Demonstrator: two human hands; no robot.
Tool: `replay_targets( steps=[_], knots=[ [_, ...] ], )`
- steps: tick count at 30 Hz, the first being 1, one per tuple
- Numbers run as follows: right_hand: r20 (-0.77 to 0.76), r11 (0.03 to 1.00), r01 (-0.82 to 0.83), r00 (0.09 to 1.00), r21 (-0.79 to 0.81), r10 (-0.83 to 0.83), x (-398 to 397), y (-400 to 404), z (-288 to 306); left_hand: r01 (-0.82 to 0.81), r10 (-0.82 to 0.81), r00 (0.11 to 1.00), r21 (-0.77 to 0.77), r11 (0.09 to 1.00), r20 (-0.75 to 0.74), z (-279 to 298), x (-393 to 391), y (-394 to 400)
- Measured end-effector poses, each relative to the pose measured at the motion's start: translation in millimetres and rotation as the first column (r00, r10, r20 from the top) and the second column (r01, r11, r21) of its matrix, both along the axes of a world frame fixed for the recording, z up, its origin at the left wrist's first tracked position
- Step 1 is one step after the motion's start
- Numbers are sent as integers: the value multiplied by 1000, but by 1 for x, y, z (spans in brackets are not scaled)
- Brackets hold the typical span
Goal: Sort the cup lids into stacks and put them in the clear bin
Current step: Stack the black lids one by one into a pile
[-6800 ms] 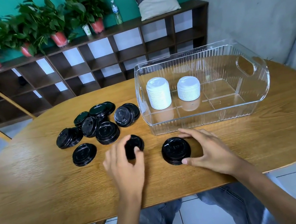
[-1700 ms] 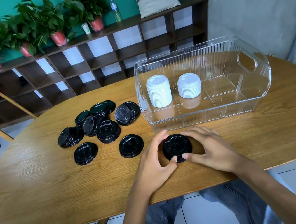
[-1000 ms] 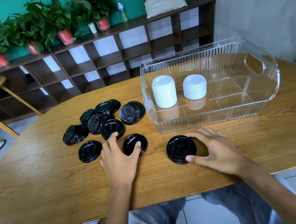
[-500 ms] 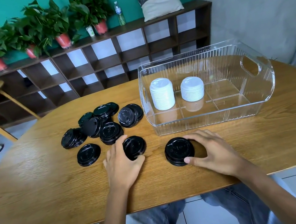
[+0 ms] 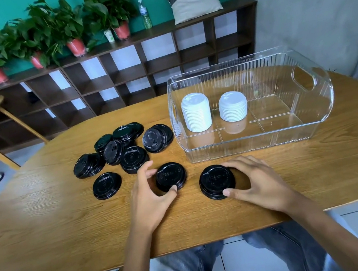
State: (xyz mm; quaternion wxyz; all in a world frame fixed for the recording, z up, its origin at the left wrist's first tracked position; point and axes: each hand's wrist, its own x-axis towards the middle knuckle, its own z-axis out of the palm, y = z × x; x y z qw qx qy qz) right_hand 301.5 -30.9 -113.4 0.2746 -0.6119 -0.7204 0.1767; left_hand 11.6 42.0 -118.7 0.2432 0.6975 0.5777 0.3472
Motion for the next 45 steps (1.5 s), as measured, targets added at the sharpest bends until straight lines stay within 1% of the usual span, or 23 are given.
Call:
replay_targets(
  steps=[4, 6, 8, 9, 10, 11, 13, 14, 16, 18, 22, 29, 38, 45],
  knots=[
    [2, 1000, 3, 1000, -6, -3, 1, 0, 0, 24, -27, 997, 35, 999, 71, 1, 3, -3],
    [2, 1000, 2, 1000, -8, -2, 0, 1, 0, 68, -78, 984, 69, 995, 159, 2, 5, -8],
    [5, 1000, -3, 1000, -4, 3, 0, 1, 0, 137, -164, 946, 112, 984, 281, 0, 13, -17],
    [2, 1000, -5, 1000, -7, 5, 0, 0, 1, 174, -206, 927, 128, 976, 313, -1, 20, -22],
    [-5, 1000, -10, 1000, -13, 10, 0, 0, 2, 207, -240, 920, 135, 969, 311, -2, 28, -27],
    [-18, 1000, -15, 1000, -17, 15, -1, -1, 4, 235, -265, 923, 138, 962, 278, -2, 36, -31],
    [-55, 1000, -20, 998, -14, 19, 0, -2, 6, 275, -299, 939, 149, 950, 171, -3, 47, -32],
    [-84, 1000, -22, 996, -10, 21, 1, -2, 6, 285, -306, 942, 150, 947, 141, -3, 49, -31],
    [-152, 1000, -28, 988, 3, 28, 3, -4, 6, 295, -313, 938, 133, 946, 151, -3, 49, -28],
    [-172, 1000, -31, 985, 5, 31, 4, -5, 7, 303, -318, 936, 118, 946, 149, -1, 48, -28],
    [-103, 1000, -24, 994, 15, 25, 1, -3, 7, 345, -351, 934, 96, 934, 59, 0, 52, -30],
    [-52, 1000, 2, 999, 24, -1, 1, -1, 3, 387, -388, 922, 56, 920, 11, -1, 57, -28],
    [-24, 1000, -5, 1000, 16, 6, -1, -2, 4, 368, -368, 930, 35, 929, 11, -5, 54, -27],
    [-4, 1000, -13, 1000, 2, 13, 0, -2, 4, 383, -384, 923, 33, 923, 8, -5, 54, -26]
  ],
)
